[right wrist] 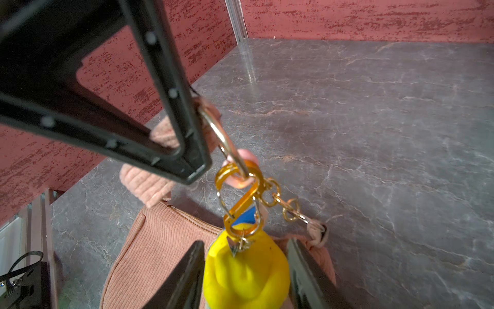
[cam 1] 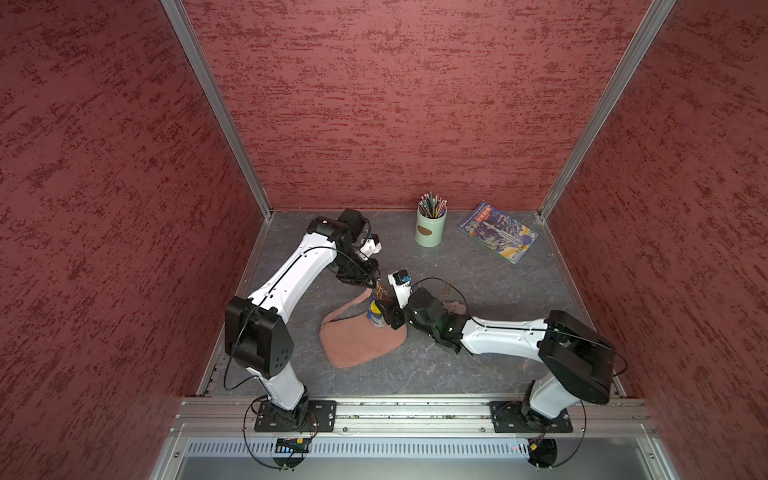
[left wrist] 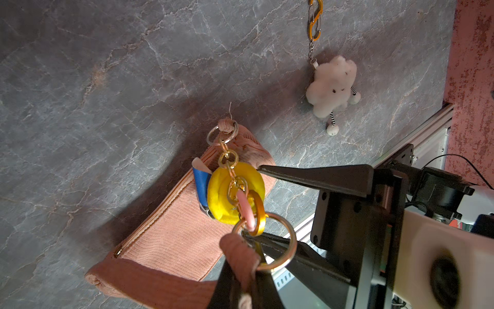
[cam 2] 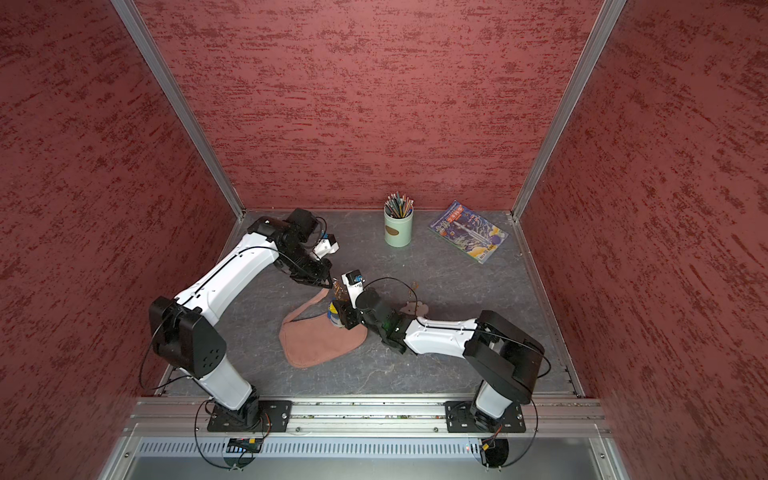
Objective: Remove the decoration from the bag
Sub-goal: Remove the decoration item from the bag.
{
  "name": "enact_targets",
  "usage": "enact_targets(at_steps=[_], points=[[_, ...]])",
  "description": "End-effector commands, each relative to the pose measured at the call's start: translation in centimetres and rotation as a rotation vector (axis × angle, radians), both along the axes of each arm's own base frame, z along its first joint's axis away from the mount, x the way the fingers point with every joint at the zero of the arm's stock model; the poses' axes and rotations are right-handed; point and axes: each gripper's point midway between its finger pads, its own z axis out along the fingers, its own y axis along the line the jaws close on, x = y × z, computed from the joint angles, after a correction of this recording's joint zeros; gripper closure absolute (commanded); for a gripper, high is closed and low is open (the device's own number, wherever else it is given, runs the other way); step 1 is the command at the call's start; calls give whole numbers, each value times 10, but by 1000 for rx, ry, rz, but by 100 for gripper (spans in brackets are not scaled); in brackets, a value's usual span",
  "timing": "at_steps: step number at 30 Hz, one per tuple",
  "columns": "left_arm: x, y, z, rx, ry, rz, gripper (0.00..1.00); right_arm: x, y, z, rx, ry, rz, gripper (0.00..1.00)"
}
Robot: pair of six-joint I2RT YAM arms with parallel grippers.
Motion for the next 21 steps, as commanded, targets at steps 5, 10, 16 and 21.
enact_targets(at_steps=[5,10,16,21], points=[[-3,-2,15,-24,-47,-29,100,15,8,21,89,-7,5,48],[-3,-3,16,-27,-47,-32,100,18,12,22,89,-5,16,51],[-4,-3,15,-26,-45,-34,100,19,15,24,95,-2,21,53],[-5,-3,14,-26,-44,-33,100,20,14,24,97,0,17,60]])
